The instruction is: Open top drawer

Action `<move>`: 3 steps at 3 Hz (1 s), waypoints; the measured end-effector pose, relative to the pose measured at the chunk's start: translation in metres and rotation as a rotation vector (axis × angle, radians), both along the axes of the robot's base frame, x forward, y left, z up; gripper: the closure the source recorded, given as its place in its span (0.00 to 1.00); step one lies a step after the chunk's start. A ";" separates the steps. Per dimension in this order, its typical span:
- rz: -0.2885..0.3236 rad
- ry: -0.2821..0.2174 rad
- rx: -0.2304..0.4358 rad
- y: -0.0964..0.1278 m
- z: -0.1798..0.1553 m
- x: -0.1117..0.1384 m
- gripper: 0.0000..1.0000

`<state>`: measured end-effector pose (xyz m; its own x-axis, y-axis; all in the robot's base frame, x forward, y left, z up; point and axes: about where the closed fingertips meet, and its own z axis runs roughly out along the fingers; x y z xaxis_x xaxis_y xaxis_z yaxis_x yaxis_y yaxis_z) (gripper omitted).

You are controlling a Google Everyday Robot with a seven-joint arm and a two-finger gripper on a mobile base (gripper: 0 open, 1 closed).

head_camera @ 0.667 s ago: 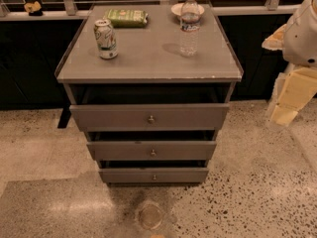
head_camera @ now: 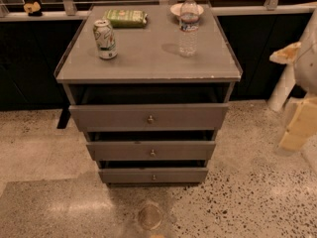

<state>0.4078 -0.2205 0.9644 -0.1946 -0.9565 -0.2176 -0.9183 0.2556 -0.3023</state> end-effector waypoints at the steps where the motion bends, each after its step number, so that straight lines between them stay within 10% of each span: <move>1: -0.016 -0.030 -0.016 -0.021 -0.037 -0.035 0.00; 3: -0.011 0.033 -0.051 -0.070 -0.144 -0.055 0.00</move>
Offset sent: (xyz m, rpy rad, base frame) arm -0.0844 -0.0834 -0.1634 -0.0778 0.0400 -0.0322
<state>0.3530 -0.2904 0.8205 -0.2116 -0.9639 -0.1614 -0.9253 0.2508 -0.2845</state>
